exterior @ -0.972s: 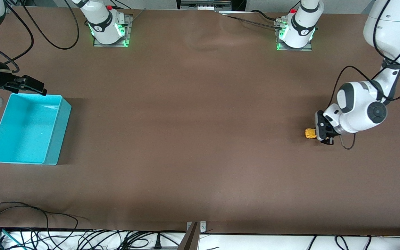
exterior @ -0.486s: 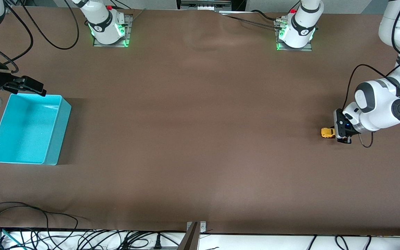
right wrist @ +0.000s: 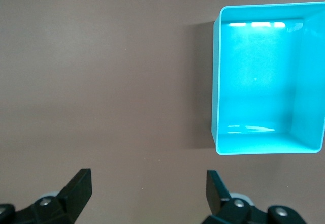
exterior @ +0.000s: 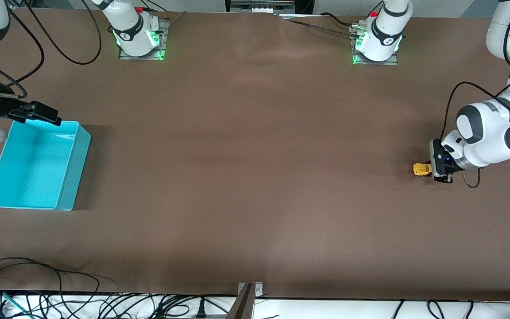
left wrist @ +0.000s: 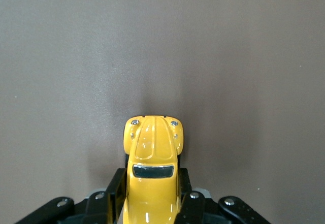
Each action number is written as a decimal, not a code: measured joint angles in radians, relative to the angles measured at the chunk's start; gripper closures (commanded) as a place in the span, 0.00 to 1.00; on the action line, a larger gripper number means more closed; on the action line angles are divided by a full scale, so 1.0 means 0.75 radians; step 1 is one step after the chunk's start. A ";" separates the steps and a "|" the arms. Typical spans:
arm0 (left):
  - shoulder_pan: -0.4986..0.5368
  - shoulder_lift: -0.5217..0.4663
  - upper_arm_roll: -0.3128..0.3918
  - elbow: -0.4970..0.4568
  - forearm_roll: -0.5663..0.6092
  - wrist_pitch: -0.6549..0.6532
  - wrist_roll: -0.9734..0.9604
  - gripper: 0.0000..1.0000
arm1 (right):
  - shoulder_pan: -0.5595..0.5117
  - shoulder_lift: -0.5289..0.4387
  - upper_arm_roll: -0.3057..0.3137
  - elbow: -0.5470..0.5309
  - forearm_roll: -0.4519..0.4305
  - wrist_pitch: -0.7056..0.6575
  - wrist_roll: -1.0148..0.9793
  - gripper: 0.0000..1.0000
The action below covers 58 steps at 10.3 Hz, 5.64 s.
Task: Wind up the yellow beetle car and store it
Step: 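Drag the car backward along the table with the left gripper, then open the left gripper to release the car and lift away, then reach the right gripper to the car while the left gripper returns, then close the right gripper on the car and lift it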
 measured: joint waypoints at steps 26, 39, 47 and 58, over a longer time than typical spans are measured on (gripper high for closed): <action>-0.013 -0.105 -0.163 0.665 0.000 -1.135 -0.827 0.00 | -0.010 0.058 -0.004 0.086 0.000 0.029 -0.003 0.00; -0.335 -0.625 -0.112 0.672 0.000 -1.235 -2.318 0.00 | 0.100 0.313 0.012 -0.009 -0.029 0.237 -1.217 0.00; -0.340 -0.707 -0.109 0.655 0.000 -1.245 -2.461 0.00 | 0.093 0.403 -0.006 -0.228 -0.036 0.439 -1.592 0.00; -0.345 -0.699 -0.086 0.664 -0.014 -1.258 -2.566 0.00 | 0.076 0.533 -0.091 -0.354 -0.061 0.656 -1.811 0.00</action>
